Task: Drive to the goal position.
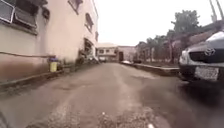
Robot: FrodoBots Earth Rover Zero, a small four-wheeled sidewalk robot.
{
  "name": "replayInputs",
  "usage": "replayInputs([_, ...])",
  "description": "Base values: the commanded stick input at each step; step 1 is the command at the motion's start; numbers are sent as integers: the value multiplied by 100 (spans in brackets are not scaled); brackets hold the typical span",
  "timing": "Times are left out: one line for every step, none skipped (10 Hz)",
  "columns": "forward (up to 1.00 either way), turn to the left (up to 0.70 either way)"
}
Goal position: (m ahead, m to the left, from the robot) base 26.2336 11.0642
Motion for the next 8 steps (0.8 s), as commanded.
replayInputs([100,-28])
replayInputs([100,-28])
replayInputs([100,12])
replayInputs([100,12])
replayInputs([100,12])
replayInputs([100,12])
replayInputs([100,12])
replayInputs([100,-13])
